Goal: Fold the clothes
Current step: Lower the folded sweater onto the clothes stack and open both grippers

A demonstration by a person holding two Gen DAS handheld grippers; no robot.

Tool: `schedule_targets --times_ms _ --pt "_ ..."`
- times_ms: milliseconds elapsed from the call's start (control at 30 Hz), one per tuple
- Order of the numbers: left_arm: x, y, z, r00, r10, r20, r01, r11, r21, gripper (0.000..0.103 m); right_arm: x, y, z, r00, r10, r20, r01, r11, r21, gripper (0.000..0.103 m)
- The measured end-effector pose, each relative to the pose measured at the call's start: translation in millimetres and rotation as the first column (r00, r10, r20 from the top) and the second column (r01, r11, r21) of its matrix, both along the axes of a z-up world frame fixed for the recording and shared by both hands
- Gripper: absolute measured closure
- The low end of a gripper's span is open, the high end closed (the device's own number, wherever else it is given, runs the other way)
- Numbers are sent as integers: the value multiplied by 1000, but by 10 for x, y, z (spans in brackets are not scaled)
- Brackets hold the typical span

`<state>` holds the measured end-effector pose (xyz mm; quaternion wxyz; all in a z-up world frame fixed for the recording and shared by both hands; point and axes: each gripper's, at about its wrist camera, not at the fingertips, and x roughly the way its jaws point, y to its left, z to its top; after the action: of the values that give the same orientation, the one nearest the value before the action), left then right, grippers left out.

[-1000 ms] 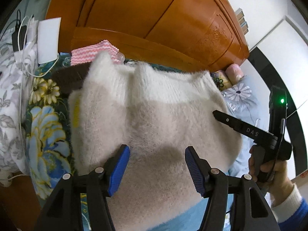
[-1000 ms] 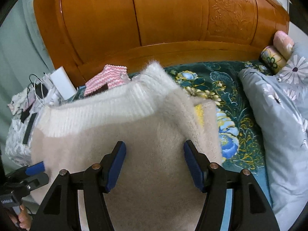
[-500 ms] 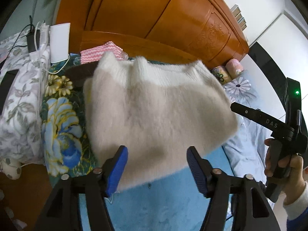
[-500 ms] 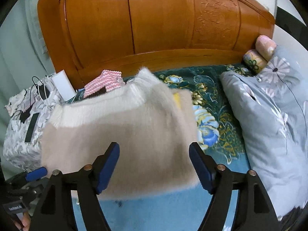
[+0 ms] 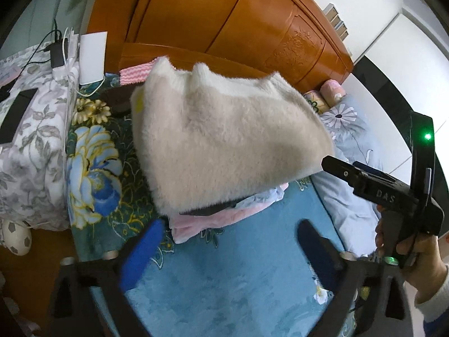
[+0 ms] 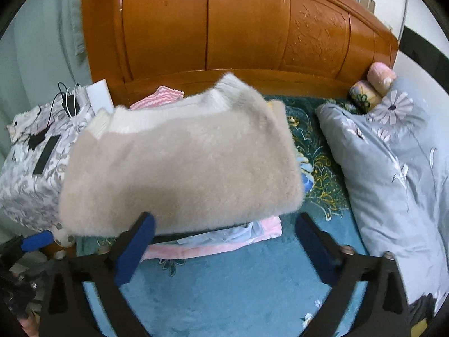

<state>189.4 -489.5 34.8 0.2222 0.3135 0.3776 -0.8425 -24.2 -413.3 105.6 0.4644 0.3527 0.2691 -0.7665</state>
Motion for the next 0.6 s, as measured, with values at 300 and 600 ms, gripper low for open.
schedule_targets --times_ms 300,600 --pt "34 -99 -139 996 68 -62 -65 996 56 0 55 -82 -105 1000 5 -18 -4 999 35 0" --pt "25 -132 -330 994 97 -45 -94 993 71 0 88 -156 -253 1000 12 -25 -10 997 77 0"
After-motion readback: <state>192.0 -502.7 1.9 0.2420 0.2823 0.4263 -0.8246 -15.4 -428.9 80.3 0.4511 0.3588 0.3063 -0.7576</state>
